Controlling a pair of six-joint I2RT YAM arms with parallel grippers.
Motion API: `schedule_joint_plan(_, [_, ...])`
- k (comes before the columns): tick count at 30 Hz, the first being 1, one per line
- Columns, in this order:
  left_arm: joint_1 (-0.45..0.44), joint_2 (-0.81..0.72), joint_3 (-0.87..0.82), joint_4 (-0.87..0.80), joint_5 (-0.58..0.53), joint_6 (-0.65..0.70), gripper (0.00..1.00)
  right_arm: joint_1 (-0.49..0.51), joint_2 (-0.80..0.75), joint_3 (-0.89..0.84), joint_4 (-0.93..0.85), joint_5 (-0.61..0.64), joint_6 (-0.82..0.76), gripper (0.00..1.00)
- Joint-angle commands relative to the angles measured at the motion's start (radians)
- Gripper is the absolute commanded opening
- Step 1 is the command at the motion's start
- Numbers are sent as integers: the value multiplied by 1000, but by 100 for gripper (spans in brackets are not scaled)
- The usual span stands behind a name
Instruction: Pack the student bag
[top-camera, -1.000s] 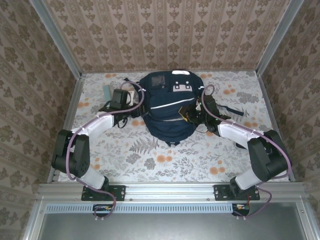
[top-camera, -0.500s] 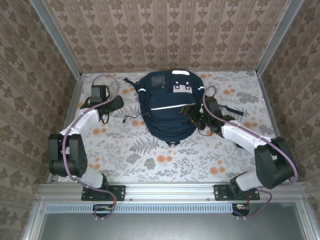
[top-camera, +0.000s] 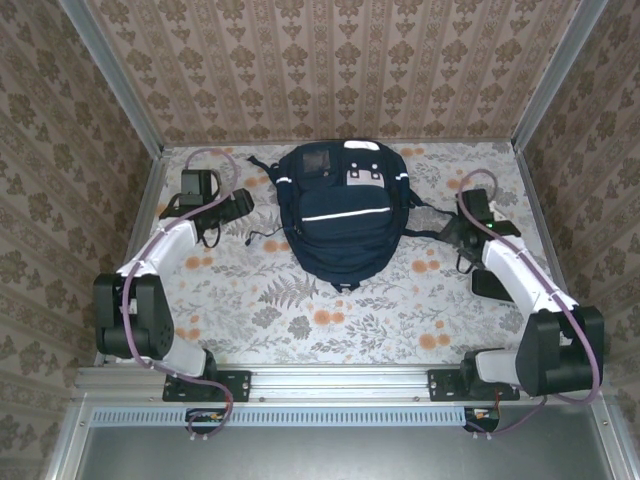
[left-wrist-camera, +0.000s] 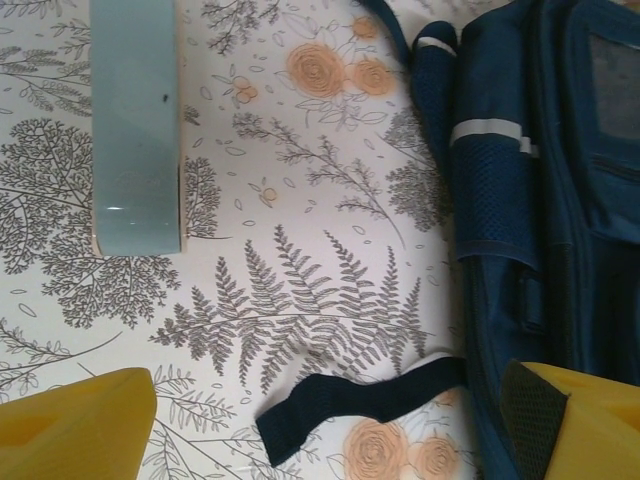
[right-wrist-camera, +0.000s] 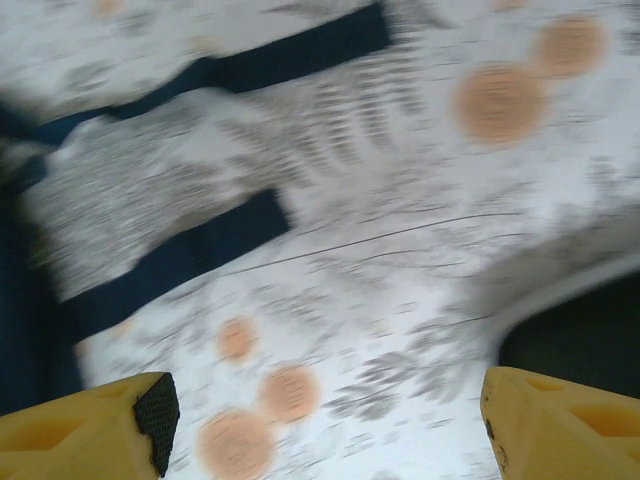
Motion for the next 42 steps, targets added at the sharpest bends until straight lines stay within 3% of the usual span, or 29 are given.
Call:
schedule_joint_plan(1, [-11,-43,10,-40,53,6,92,-96,13,-35,-87,57,-21,81])
schedule_joint_plan(8, [-19,-58,6,-51,90,13,93,-237,42,-96,-34,14,-34,82])
schedule_joint_plan(15, [-23,-55,5,-56,104,13,94,-259,139,-109,8,-65,-39,81])
schedule_joint_plan(20, [-23,-56,1,-60,106,11,94,-253,181,-137,67,-194,-20,81])
schedule_joint_plan(25, [-25,-52,2,-56,109,7,94,-171,205,-151,137,-319,34,81])
schedule_joint_plan(32, [-29,-59,-4,-59,109,4,94,80,249,-94,140,-365,107,79])
schedule_joint_plan(36, [-31,-76,-17,-64,109,7,94,156,218,-48,48,-273,97,78])
schedule_joint_plan(42, [-31,-98,-22,-66,113,9,95,166,142,27,1,-183,1,81])
